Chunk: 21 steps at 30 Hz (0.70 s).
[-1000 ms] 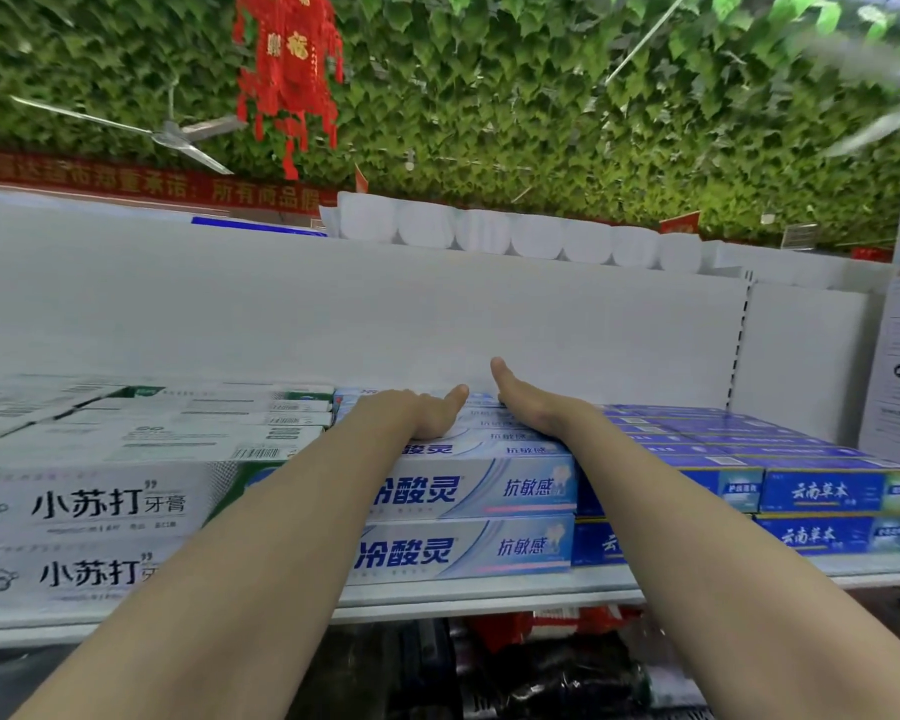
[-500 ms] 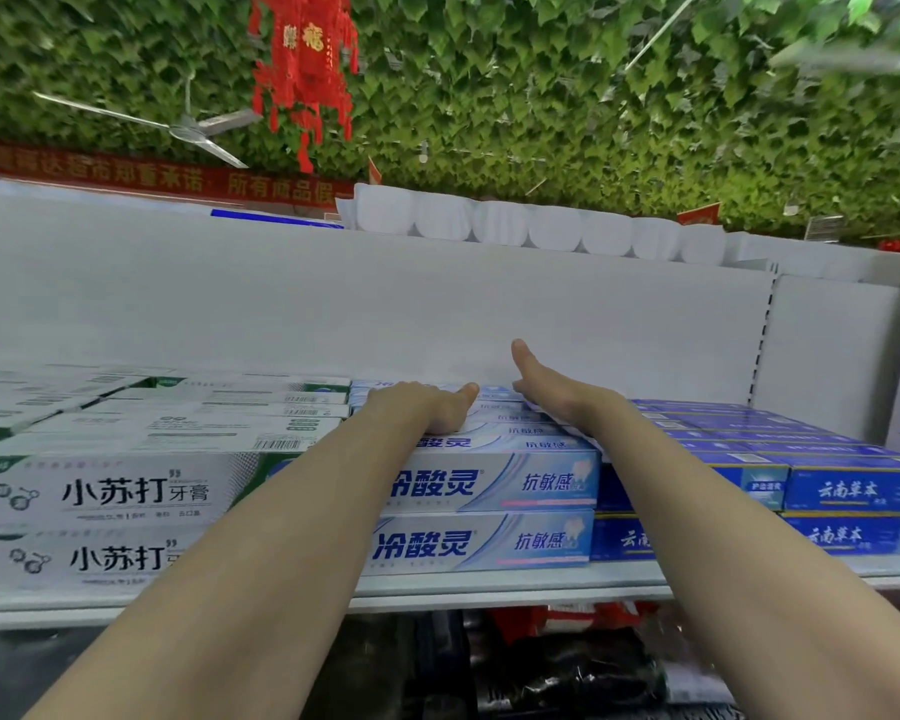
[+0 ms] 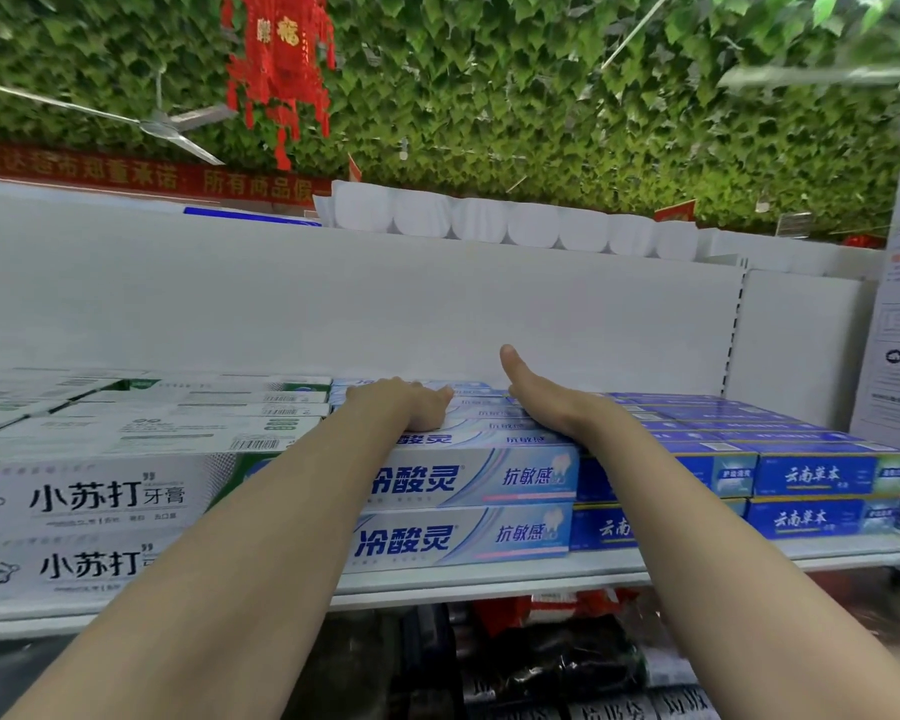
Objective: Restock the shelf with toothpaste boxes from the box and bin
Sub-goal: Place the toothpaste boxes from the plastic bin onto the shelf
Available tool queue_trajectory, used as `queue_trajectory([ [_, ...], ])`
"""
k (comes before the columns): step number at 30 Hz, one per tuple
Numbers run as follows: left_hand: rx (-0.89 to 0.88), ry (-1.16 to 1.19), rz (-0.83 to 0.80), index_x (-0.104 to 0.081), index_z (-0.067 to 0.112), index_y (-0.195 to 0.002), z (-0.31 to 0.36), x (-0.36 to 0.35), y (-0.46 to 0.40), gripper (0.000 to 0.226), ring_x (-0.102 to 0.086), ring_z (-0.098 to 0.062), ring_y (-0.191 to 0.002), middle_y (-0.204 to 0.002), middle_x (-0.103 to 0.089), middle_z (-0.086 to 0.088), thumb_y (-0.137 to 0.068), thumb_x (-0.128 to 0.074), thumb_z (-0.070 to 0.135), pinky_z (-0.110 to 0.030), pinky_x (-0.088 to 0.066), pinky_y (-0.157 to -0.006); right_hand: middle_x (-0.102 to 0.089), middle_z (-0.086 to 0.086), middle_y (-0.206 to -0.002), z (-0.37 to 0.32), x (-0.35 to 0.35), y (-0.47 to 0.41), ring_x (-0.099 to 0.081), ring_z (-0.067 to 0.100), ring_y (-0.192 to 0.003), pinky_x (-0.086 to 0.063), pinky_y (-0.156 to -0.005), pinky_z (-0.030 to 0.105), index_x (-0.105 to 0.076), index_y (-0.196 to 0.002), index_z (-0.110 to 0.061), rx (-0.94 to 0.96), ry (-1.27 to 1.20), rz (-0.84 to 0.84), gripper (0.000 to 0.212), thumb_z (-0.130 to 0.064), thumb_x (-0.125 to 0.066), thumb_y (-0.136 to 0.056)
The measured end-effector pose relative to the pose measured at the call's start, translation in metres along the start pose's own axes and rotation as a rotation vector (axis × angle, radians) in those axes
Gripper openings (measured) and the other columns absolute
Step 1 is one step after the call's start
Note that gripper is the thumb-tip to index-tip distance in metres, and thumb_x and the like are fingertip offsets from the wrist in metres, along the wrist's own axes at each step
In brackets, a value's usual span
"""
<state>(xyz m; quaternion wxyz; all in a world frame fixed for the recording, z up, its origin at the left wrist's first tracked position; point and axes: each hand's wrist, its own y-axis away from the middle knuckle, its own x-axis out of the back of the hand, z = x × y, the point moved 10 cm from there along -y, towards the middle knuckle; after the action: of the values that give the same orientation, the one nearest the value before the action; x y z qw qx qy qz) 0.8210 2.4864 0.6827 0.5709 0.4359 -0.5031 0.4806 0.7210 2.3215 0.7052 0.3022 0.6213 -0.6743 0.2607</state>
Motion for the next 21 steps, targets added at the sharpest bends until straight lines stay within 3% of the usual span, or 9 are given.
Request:
queue_trajectory([
  [5,0.001,0.016,-0.035,-0.010,0.022,-0.160,0.005,0.005,0.014,0.078,-0.011,-0.030,-0.154,-0.168,-0.007,-0.008,-0.098,-0.006,0.068,-0.054,-0.010,-0.122,-0.017,-0.001,-0.167,0.001,-0.002,0.006,-0.017,0.020,-0.153,-0.012,-0.124,0.042,-0.019,-0.160,-0.021,0.032,-0.016,0.002,0.093,-0.080,-0.004,-0.090],
  [11,-0.107,0.436,-0.135,-0.006,0.023,-0.161,0.022,0.012,0.072,0.091,-0.001,-0.028,-0.155,-0.168,0.001,-0.007,-0.090,-0.006,0.080,-0.048,-0.005,-0.123,-0.020,-0.004,-0.166,0.001,-0.002,0.014,-0.020,0.017,-0.152,-0.014,-0.121,0.037,-0.024,-0.159,-0.025,0.056,-0.060,-0.012,0.088,-0.079,-0.005,-0.092],
  [15,-0.094,0.274,0.015,-0.004,0.027,-0.160,0.021,0.003,0.082,0.104,0.004,-0.024,-0.155,-0.168,0.004,-0.004,-0.078,-0.002,0.091,-0.051,0.004,-0.124,-0.026,-0.001,-0.165,0.003,-0.004,0.016,-0.025,0.021,-0.151,-0.017,-0.122,0.041,-0.031,-0.157,-0.025,0.048,-0.042,0.028,0.095,-0.085,-0.007,-0.087],
  [21,-0.093,0.139,0.043,-0.002,0.018,-0.160,0.022,-0.003,0.082,0.098,0.005,-0.022,-0.155,-0.168,0.004,-0.003,-0.086,0.004,0.082,-0.053,0.004,-0.123,-0.027,0.002,-0.164,0.002,-0.006,0.018,-0.028,0.022,-0.150,-0.019,-0.122,0.041,-0.026,-0.159,-0.022,0.035,-0.062,0.012,0.097,-0.084,-0.006,-0.087],
])
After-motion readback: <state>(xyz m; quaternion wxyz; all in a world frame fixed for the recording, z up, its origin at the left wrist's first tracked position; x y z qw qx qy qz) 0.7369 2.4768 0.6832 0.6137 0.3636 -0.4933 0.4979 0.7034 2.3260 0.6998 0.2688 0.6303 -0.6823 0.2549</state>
